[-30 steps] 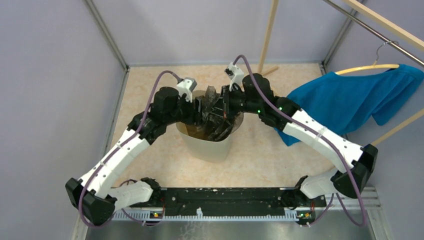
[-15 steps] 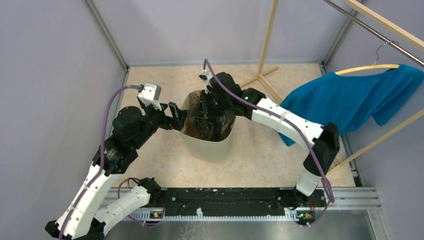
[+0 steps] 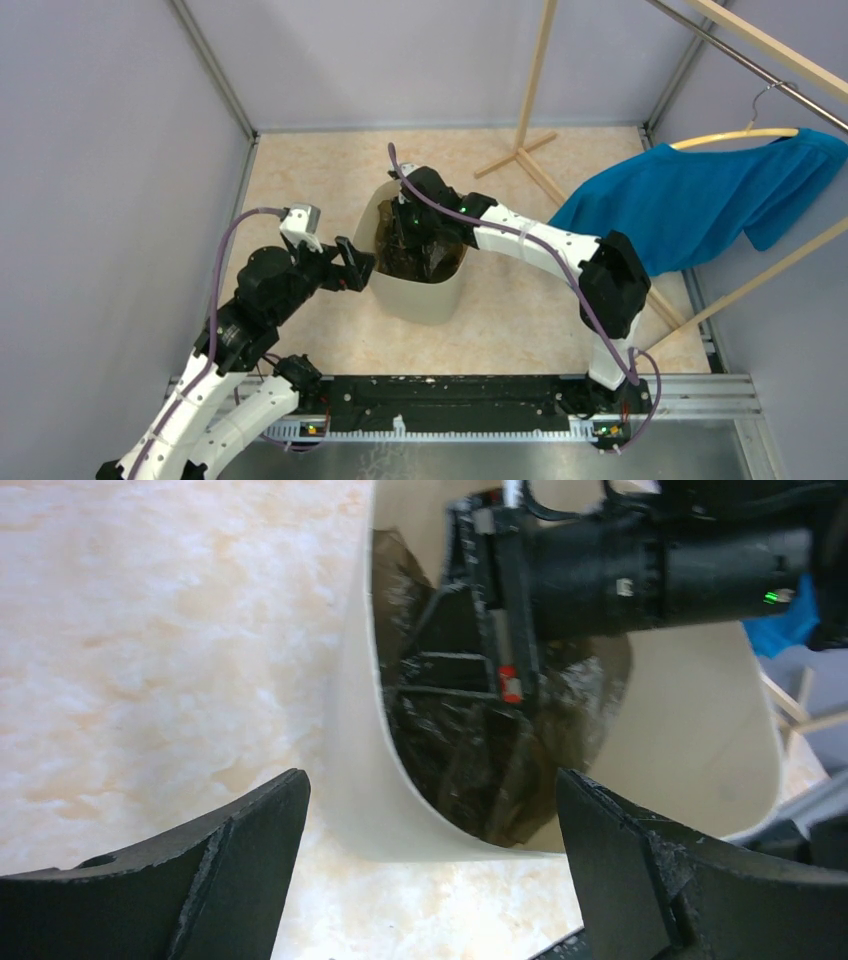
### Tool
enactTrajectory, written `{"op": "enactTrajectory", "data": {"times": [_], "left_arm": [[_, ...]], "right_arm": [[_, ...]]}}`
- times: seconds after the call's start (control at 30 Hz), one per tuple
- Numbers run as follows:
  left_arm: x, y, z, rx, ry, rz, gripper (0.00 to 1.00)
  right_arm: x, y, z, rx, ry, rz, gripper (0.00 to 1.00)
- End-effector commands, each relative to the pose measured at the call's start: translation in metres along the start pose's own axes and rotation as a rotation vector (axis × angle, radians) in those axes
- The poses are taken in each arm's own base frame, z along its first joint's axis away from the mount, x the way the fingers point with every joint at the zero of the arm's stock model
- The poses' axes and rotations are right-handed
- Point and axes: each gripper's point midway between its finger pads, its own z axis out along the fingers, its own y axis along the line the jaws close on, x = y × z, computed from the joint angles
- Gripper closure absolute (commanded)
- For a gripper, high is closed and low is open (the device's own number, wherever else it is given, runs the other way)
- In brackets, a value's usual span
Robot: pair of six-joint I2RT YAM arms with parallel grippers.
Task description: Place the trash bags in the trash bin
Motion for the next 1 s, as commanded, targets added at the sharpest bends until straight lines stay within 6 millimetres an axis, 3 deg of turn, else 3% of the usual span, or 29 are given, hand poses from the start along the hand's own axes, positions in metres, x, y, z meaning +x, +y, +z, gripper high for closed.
{"op": "enactTrajectory", "data": {"times": [0.0,0.2,0.4,0.53,0.7,0.83,0.9,0.97], "left_arm": [[-0.008,-0.037,-0.005,0.184,-0.008,-0.057,0.02],[0.002,-0.042,0.008,0.2,0.048,-0.078,0.02],[0.035,-0.061,0.024,0.313,0.179,-0.13,0.11],[0.041,-0.076,0.023,0.393,0.215,-0.195,0.15],[0.046,-0.078,0.028,0.384,0.247,-0.254,0.13],[0.034,-0.061,0.025,0.269,0.223,-0.203,0.03],[0.01,-0.048,0.02,0.171,0.163,-0.188,0.01],[-0.014,-0.048,0.009,0.139,0.119,-0.185,0.01]], "right_arm": [[0.012,-0.003,0.005,0.001,0.004,-0.025,1.0],[0.002,-0.005,0.0,-0.028,-0.024,-0.113,1.0],[-0.018,0.005,-0.013,-0.154,0.002,-0.241,1.0],[-0.03,0.003,-0.021,-0.152,0.005,-0.314,1.0],[-0.041,0.004,-0.043,-0.143,-0.047,-0.294,1.0],[-0.05,0.002,-0.075,-0.111,-0.112,-0.179,1.0],[-0.062,0.004,-0.095,-0.099,-0.201,-0.061,1.0],[-0.063,0.01,-0.107,-0.124,-0.233,0.051,1.0]]}}
